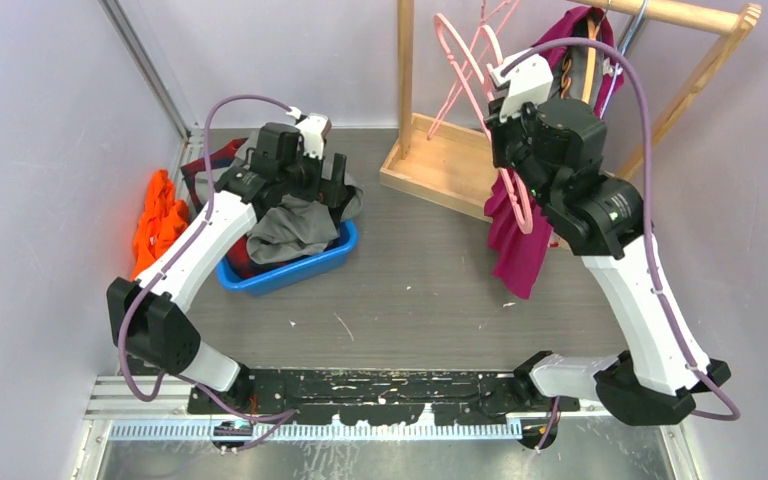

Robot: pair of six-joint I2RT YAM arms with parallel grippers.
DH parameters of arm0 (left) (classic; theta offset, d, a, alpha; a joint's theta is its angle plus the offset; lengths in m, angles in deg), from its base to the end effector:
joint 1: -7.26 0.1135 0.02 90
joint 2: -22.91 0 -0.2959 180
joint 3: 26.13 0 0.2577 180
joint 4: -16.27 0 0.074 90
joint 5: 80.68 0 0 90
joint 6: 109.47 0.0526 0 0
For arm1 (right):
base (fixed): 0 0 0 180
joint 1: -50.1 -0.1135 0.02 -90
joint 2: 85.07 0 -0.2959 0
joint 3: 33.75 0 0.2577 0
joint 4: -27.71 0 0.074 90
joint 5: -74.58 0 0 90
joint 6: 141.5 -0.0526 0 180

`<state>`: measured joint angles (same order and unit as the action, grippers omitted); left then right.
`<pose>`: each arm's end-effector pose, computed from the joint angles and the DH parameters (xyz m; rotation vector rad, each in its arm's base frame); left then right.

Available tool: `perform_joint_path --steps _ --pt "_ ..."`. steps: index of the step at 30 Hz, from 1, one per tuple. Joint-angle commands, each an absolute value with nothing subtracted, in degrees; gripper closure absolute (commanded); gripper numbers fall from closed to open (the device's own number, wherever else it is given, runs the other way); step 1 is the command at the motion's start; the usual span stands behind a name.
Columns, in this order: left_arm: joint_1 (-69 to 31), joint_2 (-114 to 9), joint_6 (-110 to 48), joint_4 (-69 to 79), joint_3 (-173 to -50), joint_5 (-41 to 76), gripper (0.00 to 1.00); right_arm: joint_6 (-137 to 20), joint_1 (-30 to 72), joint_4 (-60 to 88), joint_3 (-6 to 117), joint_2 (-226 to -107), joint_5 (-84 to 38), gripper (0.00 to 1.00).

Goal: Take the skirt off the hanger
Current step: Place the skirt in the bin, then place the hanger at the clothesline.

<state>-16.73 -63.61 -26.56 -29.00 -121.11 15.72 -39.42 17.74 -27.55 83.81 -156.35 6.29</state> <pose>0.3247 -0.1509 0.3711 0.3913 2.2071 -0.4212 0.2001 0.1037 0.5608 -0.3837 1.6733 -0.0650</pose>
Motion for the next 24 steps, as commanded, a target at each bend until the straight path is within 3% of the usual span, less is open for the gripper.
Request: perform_joint_path --steps 1,9,24 --pt "-16.7 -60.4 -26.3 -28.7 -121.3 12.1 0.00 -43.2 18.0 -29.6 87.6 -152.7 -1.0 0.99" --pt "-16.7 -60.1 -25.5 -30.1 -121.1 9.2 0.00 -44.3 18.0 -35.8 91.6 -149.2 -0.8 0.99" --pt "-16.7 -61.0 -26.1 -29.9 -121.9 11.5 0.00 -41.2 18.0 -35.1 89.9 -146.1 18.3 0.99"
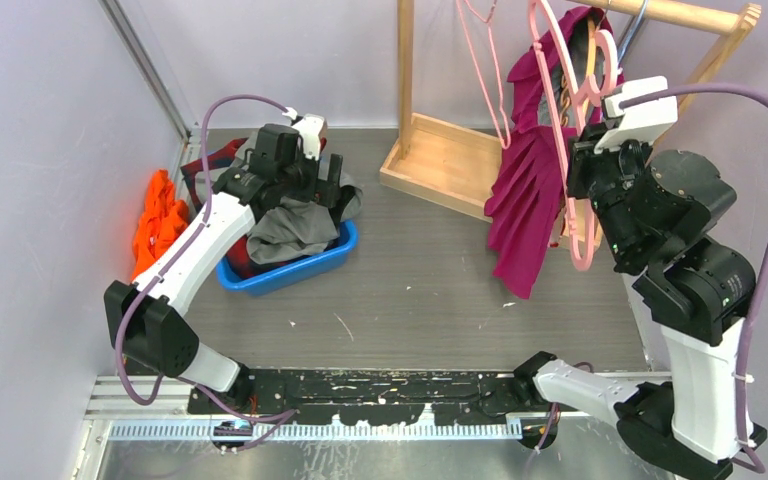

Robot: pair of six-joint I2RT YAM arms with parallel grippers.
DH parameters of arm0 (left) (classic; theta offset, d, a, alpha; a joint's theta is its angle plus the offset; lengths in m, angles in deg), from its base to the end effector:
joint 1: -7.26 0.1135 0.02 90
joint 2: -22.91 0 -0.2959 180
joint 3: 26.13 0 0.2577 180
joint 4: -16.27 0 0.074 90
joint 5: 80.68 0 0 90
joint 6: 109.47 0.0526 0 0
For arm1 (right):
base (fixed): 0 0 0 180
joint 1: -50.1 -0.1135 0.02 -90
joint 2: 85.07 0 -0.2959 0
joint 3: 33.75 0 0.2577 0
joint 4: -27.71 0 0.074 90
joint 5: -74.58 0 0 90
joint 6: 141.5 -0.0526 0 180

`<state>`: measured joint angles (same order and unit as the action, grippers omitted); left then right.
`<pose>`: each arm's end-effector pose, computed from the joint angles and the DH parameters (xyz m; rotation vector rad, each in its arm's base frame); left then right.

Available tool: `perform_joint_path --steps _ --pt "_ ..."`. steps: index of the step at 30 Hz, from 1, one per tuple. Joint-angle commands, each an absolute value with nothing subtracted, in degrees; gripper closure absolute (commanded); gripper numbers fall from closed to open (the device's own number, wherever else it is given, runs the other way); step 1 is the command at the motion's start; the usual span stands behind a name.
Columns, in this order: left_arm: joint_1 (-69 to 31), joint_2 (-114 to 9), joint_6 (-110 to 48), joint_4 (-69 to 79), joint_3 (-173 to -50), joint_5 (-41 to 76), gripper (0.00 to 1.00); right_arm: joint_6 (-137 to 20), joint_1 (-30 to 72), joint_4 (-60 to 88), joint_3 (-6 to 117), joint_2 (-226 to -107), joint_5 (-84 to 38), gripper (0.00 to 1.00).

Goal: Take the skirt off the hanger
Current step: Place the hanger at the clothesline.

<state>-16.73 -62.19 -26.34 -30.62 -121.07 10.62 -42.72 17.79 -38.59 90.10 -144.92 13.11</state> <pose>0.3190 -0.1433 0.3761 0.3454 2.2095 -0.3208 0.1017 0.0346 0.5962 -0.1908 1.5953 -0.0828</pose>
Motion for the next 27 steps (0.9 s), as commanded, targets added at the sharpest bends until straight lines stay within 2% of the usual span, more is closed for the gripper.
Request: perform_joint_path --steps 1,8,20,27 --pt "-16.7 -60.9 -26.2 -29.9 -121.9 11.5 0.01 -40.7 17.9 -34.3 89.3 -146.5 18.8 0.99" --pt "-16.7 -58.8 -26.4 -30.6 -122.2 11.5 0.00 -39.6 18.0 -26.4 89.2 -153.8 23.8 0.99" --pt "-16.7 -51.0 -25.9 -31.9 -117.2 10.6 0.01 -27.4 20.3 6.7 91.1 -170.4 34.0 0.99" --pt "-16.8 -47.7 -23.2 -32.7 -114.1 7.5 0.00 -34.6 25.3 5.1 99.7 -178.2 31.4 0.99"
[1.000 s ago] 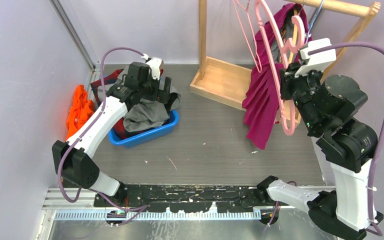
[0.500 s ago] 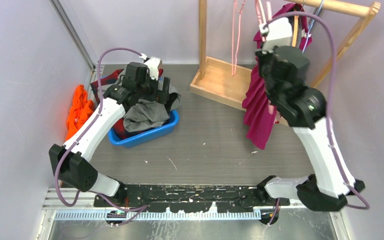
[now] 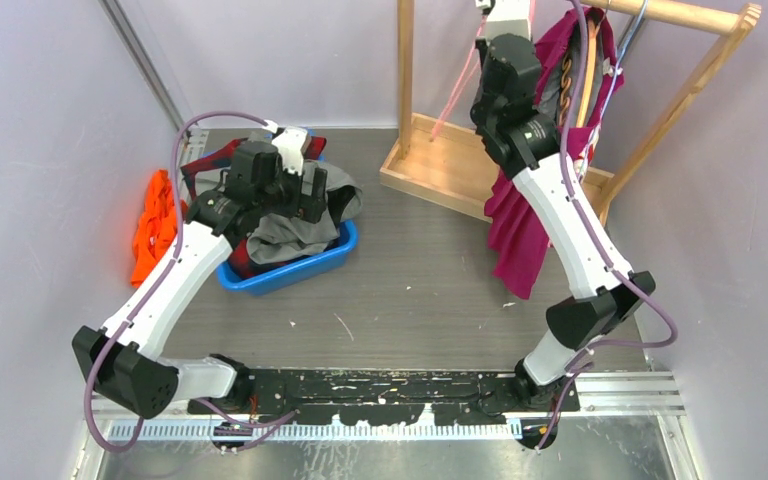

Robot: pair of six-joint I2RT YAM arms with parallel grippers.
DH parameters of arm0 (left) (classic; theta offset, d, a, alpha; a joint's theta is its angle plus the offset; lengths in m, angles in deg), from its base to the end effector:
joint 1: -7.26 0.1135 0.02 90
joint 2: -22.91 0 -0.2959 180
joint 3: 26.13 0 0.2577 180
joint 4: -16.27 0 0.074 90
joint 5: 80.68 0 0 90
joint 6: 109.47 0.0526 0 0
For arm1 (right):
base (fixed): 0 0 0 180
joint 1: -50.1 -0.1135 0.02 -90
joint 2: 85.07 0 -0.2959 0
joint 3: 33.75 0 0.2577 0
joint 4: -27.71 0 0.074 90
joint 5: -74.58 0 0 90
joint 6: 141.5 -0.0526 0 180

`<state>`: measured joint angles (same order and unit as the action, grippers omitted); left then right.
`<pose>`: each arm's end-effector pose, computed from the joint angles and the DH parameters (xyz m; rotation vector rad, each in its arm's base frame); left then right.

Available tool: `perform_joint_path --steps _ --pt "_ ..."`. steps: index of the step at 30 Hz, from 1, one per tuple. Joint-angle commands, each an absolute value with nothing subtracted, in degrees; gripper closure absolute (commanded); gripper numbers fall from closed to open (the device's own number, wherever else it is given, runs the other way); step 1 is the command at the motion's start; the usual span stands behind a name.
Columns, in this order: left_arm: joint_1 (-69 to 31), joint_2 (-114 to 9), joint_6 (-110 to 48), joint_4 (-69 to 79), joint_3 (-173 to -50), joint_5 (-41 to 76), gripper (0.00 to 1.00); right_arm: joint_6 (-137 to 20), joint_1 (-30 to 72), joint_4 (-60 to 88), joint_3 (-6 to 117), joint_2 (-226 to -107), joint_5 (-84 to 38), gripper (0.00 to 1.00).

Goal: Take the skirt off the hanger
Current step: Place the hanger at the clothesline.

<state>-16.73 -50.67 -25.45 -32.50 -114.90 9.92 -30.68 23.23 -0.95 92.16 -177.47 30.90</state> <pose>0.2652 -0.1186 0.3948 0.3462 2.1458 -0.3125 0.3358 0.1275 0.5607 0.0300 1.5340 -0.5143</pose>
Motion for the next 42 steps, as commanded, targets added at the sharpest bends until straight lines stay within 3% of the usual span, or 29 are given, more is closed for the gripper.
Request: perform_joint_path --steps 1,14,29,42 --pt "-16.7 -47.6 -22.8 -32.7 -113.9 7.2 0.00 -35.5 25.7 4.2 100.9 -179.1 30.8 0.99" --pt "-16.7 -49.0 -20.8 -33.2 -115.2 4.4 0.01 -44.5 31.0 -4.4 109.8 -188.1 24.1 0.99" --pt "-16.7 -53.4 -20.6 -33.6 -117.9 4.7 0.01 -54.6 40.4 -8.7 106.5 -192.0 14.4 0.99" --pt "-16.7 -53.6 -20.8 -33.3 -116.4 5.1 0.00 -61.2 40.2 -12.6 100.0 -191.1 8.7 0.99"
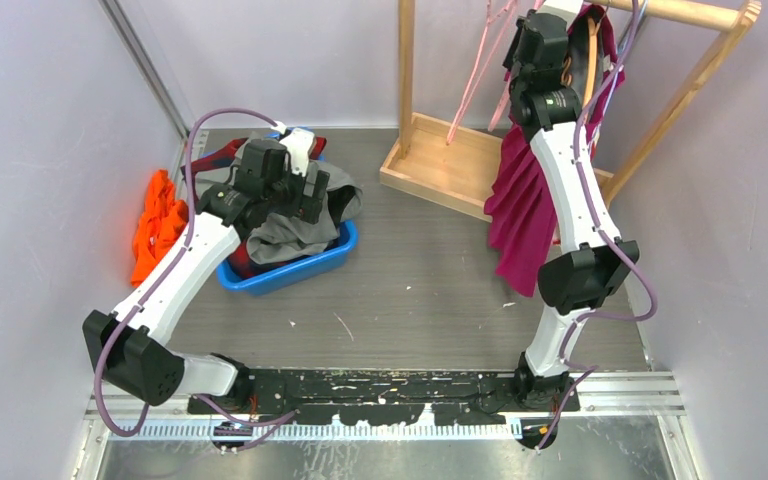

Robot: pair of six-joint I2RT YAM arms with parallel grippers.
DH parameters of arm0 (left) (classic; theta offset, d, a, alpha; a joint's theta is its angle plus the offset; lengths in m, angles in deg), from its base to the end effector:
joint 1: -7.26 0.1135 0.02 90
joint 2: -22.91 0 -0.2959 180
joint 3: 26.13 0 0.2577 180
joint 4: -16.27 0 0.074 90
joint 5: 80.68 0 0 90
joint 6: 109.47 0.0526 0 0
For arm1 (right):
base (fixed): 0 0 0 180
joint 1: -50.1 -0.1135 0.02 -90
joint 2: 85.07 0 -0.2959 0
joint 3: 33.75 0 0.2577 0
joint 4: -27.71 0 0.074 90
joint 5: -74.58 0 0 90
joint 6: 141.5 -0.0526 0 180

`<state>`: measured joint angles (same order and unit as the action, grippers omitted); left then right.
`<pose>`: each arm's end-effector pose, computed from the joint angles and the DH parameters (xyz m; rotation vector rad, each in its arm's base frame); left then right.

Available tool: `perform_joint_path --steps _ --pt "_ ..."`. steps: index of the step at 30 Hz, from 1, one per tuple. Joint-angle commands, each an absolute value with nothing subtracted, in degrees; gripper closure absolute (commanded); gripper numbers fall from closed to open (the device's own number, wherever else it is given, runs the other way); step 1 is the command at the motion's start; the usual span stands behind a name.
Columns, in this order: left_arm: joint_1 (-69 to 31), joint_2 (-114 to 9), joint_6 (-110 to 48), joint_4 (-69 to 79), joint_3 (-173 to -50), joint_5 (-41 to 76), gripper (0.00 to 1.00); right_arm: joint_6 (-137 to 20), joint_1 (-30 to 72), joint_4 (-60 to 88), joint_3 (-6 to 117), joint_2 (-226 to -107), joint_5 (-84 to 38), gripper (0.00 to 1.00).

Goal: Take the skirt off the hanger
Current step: Place the hanger at the clothesline.

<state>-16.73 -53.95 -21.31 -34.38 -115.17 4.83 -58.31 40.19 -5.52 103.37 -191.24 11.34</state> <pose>0.2791 -0.1197 0.3774 0.3894 2.2104 -0.1563 0.4417 0.0531 0.5254 0.3159 1.5770 -0.1499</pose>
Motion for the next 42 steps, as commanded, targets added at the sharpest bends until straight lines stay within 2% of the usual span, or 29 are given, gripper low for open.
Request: perform_joint_path --steps 1,5,11,23,26,30,36,40,42 --pt "-16.7 -53.6 -20.8 -33.2 -116.3 5.3 0.00 -60.7 39.9 -13.1 99.9 -190.9 9.6 0.99" --pt "-16.7 -53.3 -20.9 -33.1 -116.1 5.4 0.00 -58.5 38.9 -13.6 100.1 -189.9 13.4 0.91" --pt "-16.7 -52.6 -20.9 -33.0 -115.5 5.6 0.01 -57.0 37.6 -15.6 103.0 -190.9 7.3 0.95" --pt "-16.7 -51.2 -20.3 -34.3 -115.0 5.1 0.01 -53.6 31.3 -15.6 109.1 -196.2 5.6 0.95" --pt "-16.7 -50.7 -19.8 -34.9 -114.8 4.5 0.01 -53.5 30.9 -15.5 109.5 -196.5 6.7 0.93" --pt "-16.7 -50.3 -19.7 -35.0 -114.6 4.5 0.00 -52.8 30.6 -15.2 109.0 -196.0 8.6 0.83" --pt "-16.7 -50.3 -20.1 -34.4 -114.0 5.2 0.01 -50.8 30.0 -13.9 106.3 -192.6 11.7 0.55" --pt "-16.7 -50.3 -20.2 -33.9 -113.4 5.7 0.00 -50.1 29.8 -13.3 104.7 -189.8 13.7 0.44" --pt "-16.7 -50.3 -20.3 -33.9 -113.2 5.8 0.01 -49.7 29.6 -12.8 103.6 -188.5 14.8 0.42"
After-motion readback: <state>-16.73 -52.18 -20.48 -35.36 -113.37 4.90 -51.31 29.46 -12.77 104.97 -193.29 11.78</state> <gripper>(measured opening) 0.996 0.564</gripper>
